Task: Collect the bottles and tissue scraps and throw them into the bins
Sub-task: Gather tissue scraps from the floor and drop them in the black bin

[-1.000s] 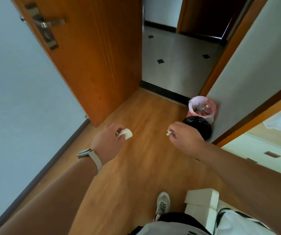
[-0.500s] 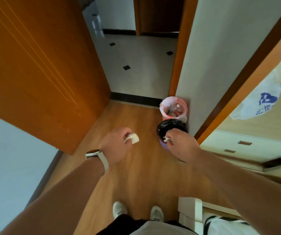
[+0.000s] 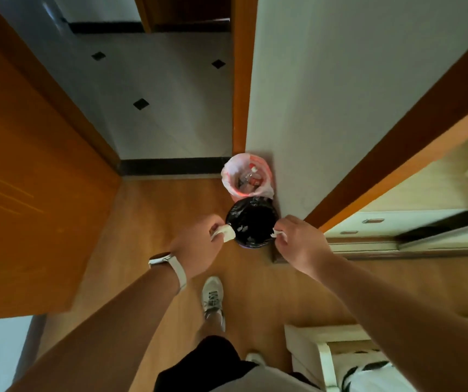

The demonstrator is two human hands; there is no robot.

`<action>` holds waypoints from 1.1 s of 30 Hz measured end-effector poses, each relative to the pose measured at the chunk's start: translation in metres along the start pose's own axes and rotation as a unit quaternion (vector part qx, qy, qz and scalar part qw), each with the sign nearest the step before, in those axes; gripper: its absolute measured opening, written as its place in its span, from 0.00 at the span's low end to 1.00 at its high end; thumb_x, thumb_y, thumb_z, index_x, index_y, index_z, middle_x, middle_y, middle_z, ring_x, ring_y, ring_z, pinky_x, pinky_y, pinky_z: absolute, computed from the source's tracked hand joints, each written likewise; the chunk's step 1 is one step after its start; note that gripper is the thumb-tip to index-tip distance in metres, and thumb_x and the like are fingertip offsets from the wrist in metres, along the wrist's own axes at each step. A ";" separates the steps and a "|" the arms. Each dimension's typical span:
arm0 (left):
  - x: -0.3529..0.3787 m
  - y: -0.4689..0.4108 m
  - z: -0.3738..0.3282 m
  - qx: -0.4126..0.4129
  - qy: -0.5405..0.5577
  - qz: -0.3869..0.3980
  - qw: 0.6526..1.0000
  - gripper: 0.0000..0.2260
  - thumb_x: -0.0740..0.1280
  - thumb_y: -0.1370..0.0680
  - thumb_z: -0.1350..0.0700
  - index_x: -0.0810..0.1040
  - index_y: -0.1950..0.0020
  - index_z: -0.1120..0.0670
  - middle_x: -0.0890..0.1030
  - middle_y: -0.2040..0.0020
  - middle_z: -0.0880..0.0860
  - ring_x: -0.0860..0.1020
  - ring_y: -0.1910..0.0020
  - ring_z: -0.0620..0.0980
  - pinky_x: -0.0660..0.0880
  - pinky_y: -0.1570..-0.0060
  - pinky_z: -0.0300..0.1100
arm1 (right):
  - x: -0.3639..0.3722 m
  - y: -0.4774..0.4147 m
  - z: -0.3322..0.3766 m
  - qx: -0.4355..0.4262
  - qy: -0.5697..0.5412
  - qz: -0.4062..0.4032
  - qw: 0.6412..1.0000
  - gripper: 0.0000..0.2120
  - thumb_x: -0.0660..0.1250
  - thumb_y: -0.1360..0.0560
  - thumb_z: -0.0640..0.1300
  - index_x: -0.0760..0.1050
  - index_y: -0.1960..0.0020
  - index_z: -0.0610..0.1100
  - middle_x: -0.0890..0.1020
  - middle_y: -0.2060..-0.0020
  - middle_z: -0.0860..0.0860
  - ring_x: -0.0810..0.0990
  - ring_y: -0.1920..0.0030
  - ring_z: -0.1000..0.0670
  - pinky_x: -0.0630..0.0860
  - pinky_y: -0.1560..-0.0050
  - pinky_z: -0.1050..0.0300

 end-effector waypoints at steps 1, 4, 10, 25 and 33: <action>0.001 -0.019 0.006 0.003 0.008 0.010 1.000 0.07 0.65 0.21 0.55 0.75 0.45 0.47 0.78 0.52 0.45 0.75 0.58 0.43 0.74 0.59 0.39 | 0.003 -0.012 -0.004 0.017 0.000 0.006 1.000 0.11 0.59 0.21 0.46 0.75 0.41 0.48 0.77 0.48 0.53 0.77 0.53 0.52 0.77 0.53 0.55; -0.001 -0.073 0.021 0.011 0.028 0.026 0.999 0.07 0.65 0.22 0.59 0.76 0.44 0.51 0.76 0.52 0.46 0.73 0.60 0.40 0.65 0.65 0.27 | 0.012 -0.050 -0.009 0.050 0.007 0.022 0.999 0.11 0.59 0.21 0.45 0.75 0.42 0.48 0.77 0.48 0.52 0.76 0.54 0.51 0.74 0.56 0.56; -0.006 -0.169 0.060 -0.001 0.039 0.055 0.998 0.10 0.65 0.23 0.61 0.77 0.42 0.55 0.77 0.49 0.50 0.76 0.51 0.51 0.73 0.51 0.44 | 0.024 -0.126 -0.011 0.103 0.000 0.033 0.994 0.10 0.60 0.22 0.45 0.75 0.42 0.47 0.77 0.48 0.53 0.75 0.52 0.53 0.74 0.53 0.57; 0.152 -0.280 0.146 -0.039 0.023 0.105 0.993 0.10 0.66 0.24 0.58 0.76 0.43 0.54 0.78 0.49 0.50 0.73 0.57 0.47 0.69 0.57 0.42 | 0.163 -0.221 -0.109 0.186 -0.050 0.073 0.979 0.11 0.62 0.22 0.43 0.75 0.41 0.45 0.77 0.49 0.52 0.76 0.53 0.53 0.73 0.54 0.57; 0.286 -0.330 0.214 -0.097 0.047 0.072 0.992 0.08 0.65 0.23 0.56 0.76 0.44 0.51 0.77 0.52 0.46 0.75 0.56 0.47 0.68 0.59 0.40 | 0.291 -0.249 -0.206 0.231 -0.065 0.051 0.969 0.09 0.61 0.22 0.42 0.75 0.43 0.46 0.77 0.48 0.52 0.72 0.56 0.54 0.66 0.58 0.59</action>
Point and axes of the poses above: each hand's wrist, its own y-axis away from the middle knuckle, its own x-axis out of the palm, z = x × y, the point moved 8 cm from there along -y, towards the middle knuckle
